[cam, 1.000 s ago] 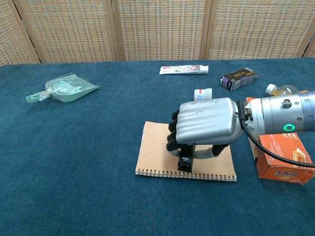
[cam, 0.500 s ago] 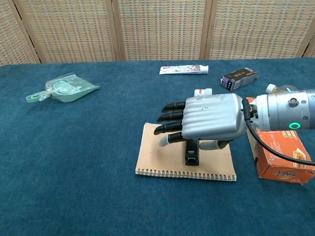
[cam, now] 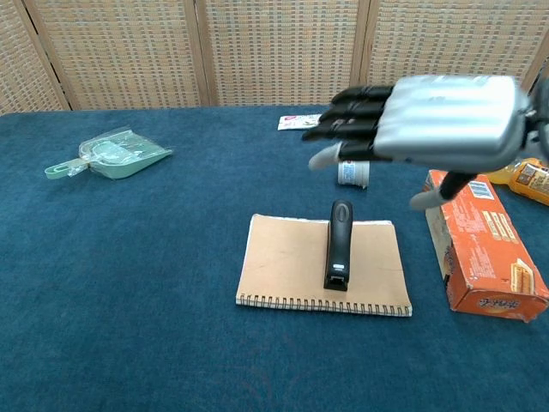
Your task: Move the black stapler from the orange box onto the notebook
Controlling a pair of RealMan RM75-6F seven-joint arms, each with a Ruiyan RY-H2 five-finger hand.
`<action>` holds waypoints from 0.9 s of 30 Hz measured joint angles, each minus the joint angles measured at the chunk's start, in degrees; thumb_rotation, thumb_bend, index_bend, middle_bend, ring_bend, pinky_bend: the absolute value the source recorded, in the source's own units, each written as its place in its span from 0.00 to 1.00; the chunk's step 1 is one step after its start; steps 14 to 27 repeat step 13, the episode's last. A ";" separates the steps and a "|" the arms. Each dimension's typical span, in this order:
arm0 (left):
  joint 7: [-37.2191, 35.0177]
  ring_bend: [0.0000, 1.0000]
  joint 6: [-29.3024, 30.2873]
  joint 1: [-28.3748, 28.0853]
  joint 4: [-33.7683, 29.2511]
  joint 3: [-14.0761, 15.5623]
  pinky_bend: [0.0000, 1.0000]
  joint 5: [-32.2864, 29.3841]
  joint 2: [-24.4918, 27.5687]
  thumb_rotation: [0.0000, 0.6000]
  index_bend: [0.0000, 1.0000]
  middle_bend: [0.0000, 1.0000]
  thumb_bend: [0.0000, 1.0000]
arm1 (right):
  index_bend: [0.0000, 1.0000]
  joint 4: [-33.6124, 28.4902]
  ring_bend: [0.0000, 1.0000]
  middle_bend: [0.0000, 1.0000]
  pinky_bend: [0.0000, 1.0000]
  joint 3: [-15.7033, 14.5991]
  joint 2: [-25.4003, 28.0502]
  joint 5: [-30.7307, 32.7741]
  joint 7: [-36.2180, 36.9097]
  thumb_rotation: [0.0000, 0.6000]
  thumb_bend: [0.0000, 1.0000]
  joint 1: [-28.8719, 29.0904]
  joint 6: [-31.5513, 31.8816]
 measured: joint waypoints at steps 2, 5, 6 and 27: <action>-0.15 0.00 0.62 0.20 0.15 0.05 0.00 0.51 -0.09 1.00 0.00 0.00 0.00 | 0.00 -0.96 0.00 0.00 0.00 0.22 1.91 1.51 0.85 1.00 0.11 -3.12 4.14; -0.69 0.00 1.81 0.37 0.84 0.02 0.00 1.90 -0.38 1.00 0.00 0.00 0.00 | 0.00 -1.53 0.00 0.00 0.00 0.51 3.93 4.24 3.60 1.00 0.04 -8.37 10.49; -0.97 0.00 2.39 0.47 1.25 0.00 0.00 2.51 -0.53 1.00 0.00 0.00 0.00 | 0.00 -1.60 0.00 0.00 0.00 0.57 4.38 5.30 4.64 1.00 0.01 -10.03 12.28; -3.57 0.00 7.22 2.22 4.14 0.51 0.00 6.71 -1.39 1.00 0.00 0.00 0.00 | 0.00 -2.82 0.00 0.00 0.00 0.25 6.56 17.46 13.21 1.00 0.00 -23.90 20.22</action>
